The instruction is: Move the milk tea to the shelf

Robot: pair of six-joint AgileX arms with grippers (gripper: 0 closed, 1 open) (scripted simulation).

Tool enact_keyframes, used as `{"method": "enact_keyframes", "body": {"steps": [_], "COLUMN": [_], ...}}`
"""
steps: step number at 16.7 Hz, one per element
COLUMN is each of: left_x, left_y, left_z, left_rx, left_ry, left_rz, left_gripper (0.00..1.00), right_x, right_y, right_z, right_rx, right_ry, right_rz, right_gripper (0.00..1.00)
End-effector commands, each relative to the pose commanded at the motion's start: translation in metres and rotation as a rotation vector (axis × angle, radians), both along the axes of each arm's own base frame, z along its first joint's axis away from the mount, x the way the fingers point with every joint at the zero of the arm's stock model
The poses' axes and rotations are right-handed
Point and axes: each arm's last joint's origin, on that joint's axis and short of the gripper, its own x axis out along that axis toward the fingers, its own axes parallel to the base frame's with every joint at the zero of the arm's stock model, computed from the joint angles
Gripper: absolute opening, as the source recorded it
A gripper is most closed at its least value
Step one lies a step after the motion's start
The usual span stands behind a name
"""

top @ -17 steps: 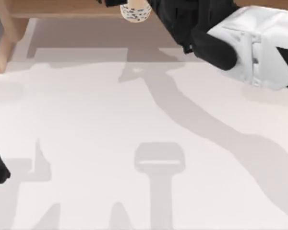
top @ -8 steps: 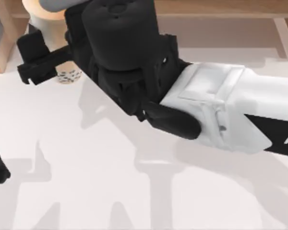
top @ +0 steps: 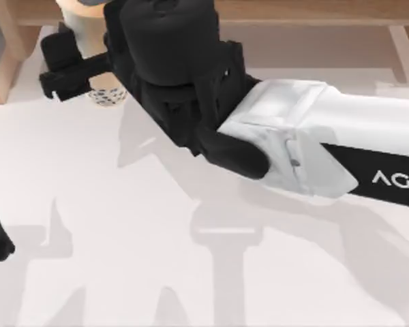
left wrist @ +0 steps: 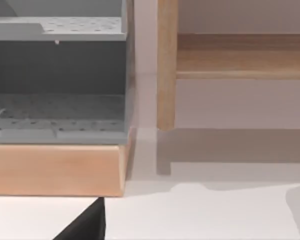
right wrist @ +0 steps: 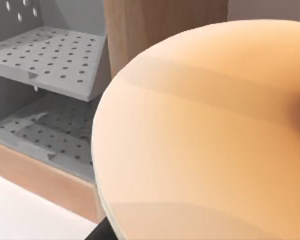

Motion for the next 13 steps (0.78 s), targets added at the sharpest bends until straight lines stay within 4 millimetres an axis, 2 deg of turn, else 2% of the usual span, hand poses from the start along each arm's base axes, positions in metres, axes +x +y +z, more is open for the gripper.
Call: {"method": "enact_keyframes", "body": {"steps": [3,7,9,11,13], "left_x": [0.000,0.000,0.000,0.000,0.000], "left_y": [0.000,0.000,0.000,0.000,0.000], "left_z": [0.000,0.000,0.000,0.000,0.000], "left_rx": [0.000,0.000,0.000,0.000,0.000], "left_ry": [0.000,0.000,0.000,0.000,0.000], "left_rz": [0.000,0.000,0.000,0.000,0.000], "left_gripper": [1.00,1.00,1.00,1.00,1.00], "right_x": [0.050,0.138,0.172,0.193,0.199], "right_y": [-0.028,-0.101,-0.132,-0.155,-0.162], "right_z": [-0.008,-0.010,-0.015,-0.021,-0.024], "right_rx": [0.002,0.008,0.000,-0.015,-0.024], "right_ry": [-0.001,-0.043,-0.071,-0.086,-0.086], "right_rz": [-0.133,-0.379,-0.469,-0.525,-0.540], "right_gripper": [0.00,0.00,0.00,0.00,0.00]}}
